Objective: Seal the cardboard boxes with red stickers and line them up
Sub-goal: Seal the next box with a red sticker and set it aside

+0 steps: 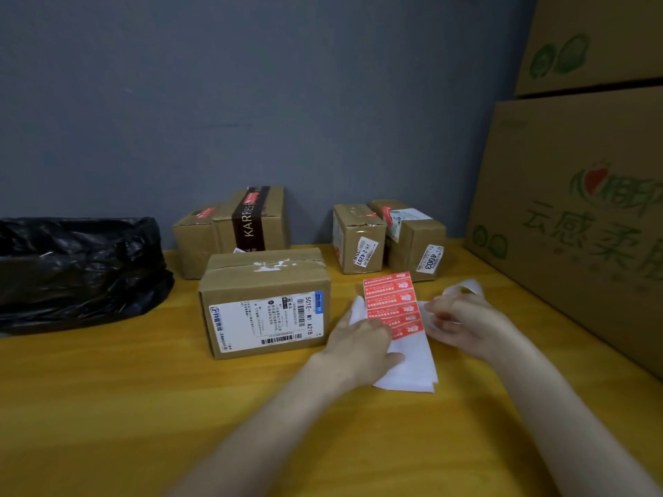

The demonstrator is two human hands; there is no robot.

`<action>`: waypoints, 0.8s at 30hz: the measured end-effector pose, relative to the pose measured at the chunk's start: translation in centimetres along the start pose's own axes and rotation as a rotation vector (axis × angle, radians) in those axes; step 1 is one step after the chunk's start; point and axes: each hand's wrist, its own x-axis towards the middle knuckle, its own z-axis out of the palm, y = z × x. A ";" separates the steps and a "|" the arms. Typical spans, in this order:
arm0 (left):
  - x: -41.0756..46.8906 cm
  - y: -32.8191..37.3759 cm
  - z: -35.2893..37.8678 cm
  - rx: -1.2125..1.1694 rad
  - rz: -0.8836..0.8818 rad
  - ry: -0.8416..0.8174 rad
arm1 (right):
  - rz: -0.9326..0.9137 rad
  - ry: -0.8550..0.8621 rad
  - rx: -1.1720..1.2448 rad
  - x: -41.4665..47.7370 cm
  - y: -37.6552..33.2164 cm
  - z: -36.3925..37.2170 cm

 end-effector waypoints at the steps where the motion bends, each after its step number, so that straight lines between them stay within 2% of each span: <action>1: 0.0 -0.3 0.1 -0.020 -0.007 0.016 | -0.003 -0.030 -0.006 -0.2 0.1 0.1; 4: 0.1 -0.9 0.3 -0.067 -0.006 0.105 | -0.011 -0.124 -0.043 -0.5 0.4 0.4; 7: 0.3 -1.1 0.5 -0.103 0.039 0.283 | -0.034 -0.162 -0.131 -0.6 0.7 0.6; 12: 0.5 -0.5 -0.1 -0.433 0.077 0.568 | -0.176 -0.158 -0.087 -0.7 0.9 1.1; 16: 0.4 -0.3 -0.7 -0.685 0.015 0.643 | -0.233 -0.159 -0.021 -1.1 1.0 1.4; 24: -0.2 -0.5 -1.7 -0.868 -0.062 0.706 | -0.307 -0.194 0.018 -1.7 0.9 2.1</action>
